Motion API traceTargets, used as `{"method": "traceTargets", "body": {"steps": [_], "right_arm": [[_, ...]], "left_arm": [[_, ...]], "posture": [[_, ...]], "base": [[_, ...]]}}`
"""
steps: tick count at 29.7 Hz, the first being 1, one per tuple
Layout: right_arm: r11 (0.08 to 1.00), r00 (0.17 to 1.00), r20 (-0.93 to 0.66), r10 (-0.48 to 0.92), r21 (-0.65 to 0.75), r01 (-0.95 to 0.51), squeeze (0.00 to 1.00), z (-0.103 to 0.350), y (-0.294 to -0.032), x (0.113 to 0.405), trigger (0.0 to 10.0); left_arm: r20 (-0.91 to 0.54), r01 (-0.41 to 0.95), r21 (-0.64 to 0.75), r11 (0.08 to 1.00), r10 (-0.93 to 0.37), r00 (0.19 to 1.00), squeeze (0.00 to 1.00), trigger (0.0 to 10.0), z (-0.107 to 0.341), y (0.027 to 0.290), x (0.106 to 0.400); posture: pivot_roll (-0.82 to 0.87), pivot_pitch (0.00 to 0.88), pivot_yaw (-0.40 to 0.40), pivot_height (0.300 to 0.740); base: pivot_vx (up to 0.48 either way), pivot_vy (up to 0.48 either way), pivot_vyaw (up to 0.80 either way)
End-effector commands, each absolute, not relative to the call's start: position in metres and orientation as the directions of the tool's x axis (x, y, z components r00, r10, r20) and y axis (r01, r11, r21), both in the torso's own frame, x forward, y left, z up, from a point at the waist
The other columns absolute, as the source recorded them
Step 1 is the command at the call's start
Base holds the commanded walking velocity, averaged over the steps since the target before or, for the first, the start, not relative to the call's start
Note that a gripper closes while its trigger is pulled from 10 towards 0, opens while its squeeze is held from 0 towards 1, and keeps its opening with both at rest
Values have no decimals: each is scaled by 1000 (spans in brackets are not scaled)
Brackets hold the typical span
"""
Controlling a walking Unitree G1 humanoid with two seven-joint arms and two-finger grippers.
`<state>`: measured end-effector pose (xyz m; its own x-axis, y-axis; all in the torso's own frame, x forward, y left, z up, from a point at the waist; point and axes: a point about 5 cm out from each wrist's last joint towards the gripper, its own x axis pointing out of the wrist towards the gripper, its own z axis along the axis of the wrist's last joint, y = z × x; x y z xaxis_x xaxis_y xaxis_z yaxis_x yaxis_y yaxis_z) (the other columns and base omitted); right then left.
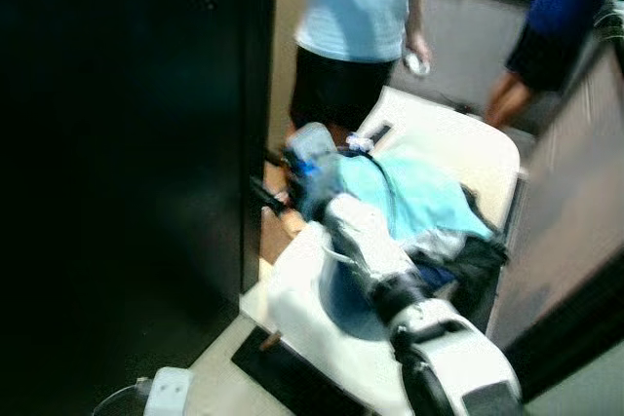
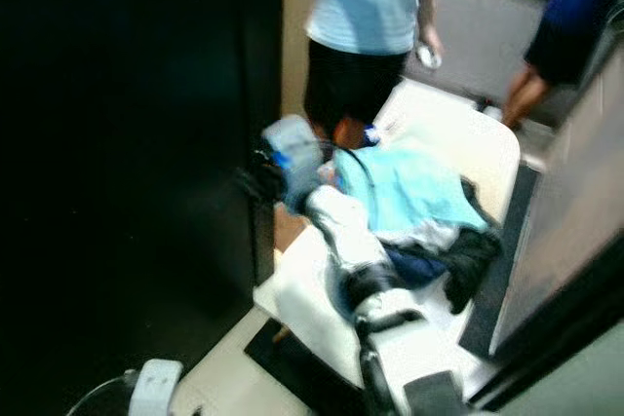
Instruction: Clothes washing
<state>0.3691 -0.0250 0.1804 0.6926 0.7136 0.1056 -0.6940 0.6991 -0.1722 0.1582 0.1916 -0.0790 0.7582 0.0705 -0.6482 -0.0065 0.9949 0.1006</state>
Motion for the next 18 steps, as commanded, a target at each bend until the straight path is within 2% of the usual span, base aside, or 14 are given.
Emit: {"method": "traceTargets", "body": {"steps": [1, 7, 11, 18], "right_arm": [[754, 753, 79, 654, -151, -639, 0, 178, -43, 377, 10000], [770, 770, 76, 634, -156, -618, 0, 179, -46, 379, 10000], [773, 772, 82, 631, -152, -616, 0, 180, -44, 379, 10000], [772, 771, 81, 632, -147, -618, 0, 181, -41, 379, 10000]], "left_arm": [[-695, -34, 78, 996, 78, 715, 0, 10000, -86, 190, 148], [-711, -40, 64, 997, 74, 699, 0, 10000, -89, 189, 146], [-725, -34, 35, 999, 48, 687, 0, 10000, -90, 185, 147], [-720, -48, 69, 996, 83, 689, 0, 10000, -90, 189, 148]], "posture": [[184, 0, -112, 740], [181, 0, -113, 740], [176, 0, -105, 740], [182, 0, -99, 740]], "base": [[0, 0, 0], [0, 0, 0], [0, -445, 0], [0, 0, 0]]}}
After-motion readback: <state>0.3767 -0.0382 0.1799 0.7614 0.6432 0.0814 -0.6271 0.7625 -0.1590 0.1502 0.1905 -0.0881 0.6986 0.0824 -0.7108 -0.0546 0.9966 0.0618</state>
